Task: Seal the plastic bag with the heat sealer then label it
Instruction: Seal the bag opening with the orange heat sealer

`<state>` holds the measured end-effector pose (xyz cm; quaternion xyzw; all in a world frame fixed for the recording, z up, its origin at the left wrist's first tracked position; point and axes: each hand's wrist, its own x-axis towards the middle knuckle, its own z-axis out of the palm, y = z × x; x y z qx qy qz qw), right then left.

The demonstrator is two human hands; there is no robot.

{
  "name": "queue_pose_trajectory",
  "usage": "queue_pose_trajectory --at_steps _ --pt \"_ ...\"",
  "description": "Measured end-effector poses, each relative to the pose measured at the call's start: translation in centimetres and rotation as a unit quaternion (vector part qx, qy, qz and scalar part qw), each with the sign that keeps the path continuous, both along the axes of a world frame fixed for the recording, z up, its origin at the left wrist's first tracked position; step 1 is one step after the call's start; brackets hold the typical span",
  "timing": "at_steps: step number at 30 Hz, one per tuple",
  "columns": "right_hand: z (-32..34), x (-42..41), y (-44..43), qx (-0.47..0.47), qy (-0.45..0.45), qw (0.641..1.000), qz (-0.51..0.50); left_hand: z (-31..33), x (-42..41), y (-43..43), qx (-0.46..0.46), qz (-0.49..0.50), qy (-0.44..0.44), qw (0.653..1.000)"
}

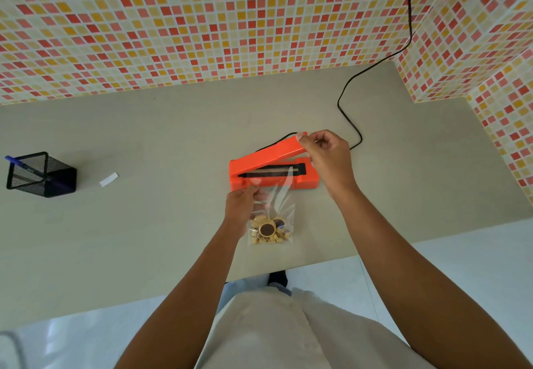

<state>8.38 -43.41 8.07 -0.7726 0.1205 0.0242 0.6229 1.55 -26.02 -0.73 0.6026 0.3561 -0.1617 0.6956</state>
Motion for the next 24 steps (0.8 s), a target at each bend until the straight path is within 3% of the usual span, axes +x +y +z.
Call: queue_pose_trajectory --at_steps 24 --pt "-0.09 -0.28 -0.09 -0.008 0.006 1.0 -0.003 0.02 0.47 0.02 0.045 0.005 -0.001 0.999"
